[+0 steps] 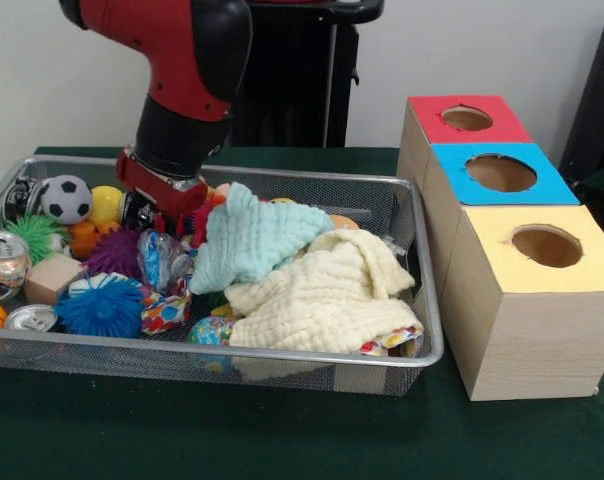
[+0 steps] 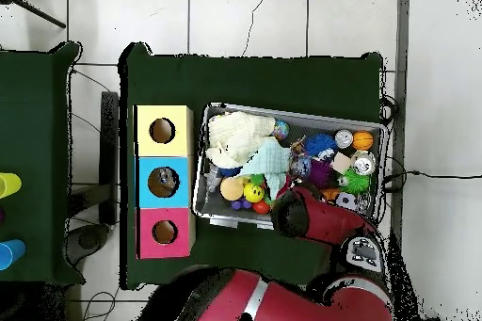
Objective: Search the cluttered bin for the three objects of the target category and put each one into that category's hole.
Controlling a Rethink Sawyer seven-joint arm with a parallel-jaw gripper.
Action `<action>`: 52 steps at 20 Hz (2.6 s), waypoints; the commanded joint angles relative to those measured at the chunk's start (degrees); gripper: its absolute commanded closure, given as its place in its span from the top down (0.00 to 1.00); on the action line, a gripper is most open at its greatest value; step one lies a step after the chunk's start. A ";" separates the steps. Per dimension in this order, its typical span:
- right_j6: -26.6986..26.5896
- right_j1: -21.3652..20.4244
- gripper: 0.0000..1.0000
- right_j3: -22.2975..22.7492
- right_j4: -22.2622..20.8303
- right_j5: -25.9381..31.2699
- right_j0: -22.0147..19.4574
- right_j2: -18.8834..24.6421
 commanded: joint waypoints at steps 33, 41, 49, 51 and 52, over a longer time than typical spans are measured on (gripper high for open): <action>4.35 -6.06 1.00 -3.75 -2.63 15.72 10.53 1.10; 6.95 -7.73 1.00 0.25 0.55 7.84 8.00 4.69; 8.73 -6.28 1.00 -1.01 1.60 4.48 11.00 0.23; 8.94 -5.34 1.00 -1.67 1.78 3.37 11.58 -0.94; 9.01 -4.60 1.00 -2.04 1.76 2.39 11.79 -1.74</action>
